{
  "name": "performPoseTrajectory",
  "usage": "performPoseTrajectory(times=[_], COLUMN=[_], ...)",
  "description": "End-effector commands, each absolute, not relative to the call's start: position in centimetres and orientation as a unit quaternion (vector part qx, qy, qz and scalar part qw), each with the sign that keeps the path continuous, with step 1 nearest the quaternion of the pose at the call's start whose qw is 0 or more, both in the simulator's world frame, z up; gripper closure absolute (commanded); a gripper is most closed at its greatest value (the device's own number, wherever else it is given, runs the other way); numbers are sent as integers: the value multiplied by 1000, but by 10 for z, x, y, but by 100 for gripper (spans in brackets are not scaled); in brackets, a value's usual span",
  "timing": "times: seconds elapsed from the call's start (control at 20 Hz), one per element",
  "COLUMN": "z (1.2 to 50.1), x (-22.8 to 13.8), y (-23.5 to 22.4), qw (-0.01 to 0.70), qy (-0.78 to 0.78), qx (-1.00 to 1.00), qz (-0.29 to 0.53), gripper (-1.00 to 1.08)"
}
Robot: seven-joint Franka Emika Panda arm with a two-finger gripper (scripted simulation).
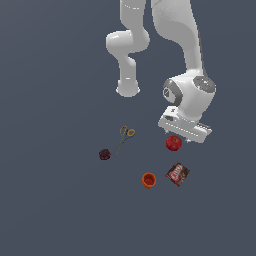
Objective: Pick up a designated object from a clutter of objects.
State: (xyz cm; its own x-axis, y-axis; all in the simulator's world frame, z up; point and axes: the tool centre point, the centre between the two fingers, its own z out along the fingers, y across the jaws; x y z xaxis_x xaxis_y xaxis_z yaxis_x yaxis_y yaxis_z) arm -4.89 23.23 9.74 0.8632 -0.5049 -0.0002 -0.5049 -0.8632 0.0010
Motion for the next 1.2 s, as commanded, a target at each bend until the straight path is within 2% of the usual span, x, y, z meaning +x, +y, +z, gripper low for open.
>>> performPoseTrajectory(times=[0.0, 0.95, 1.0, 1.15], z=[96, 46, 46, 46], x=[-50, -50, -50, -50], y=[234, 234, 234, 234], qw=[0, 0, 0, 0], qy=[-264, -263, -263, -263], qx=[965, 965, 965, 965], qz=[0, 0, 0, 0], gripper=[-92, -92, 108, 108])
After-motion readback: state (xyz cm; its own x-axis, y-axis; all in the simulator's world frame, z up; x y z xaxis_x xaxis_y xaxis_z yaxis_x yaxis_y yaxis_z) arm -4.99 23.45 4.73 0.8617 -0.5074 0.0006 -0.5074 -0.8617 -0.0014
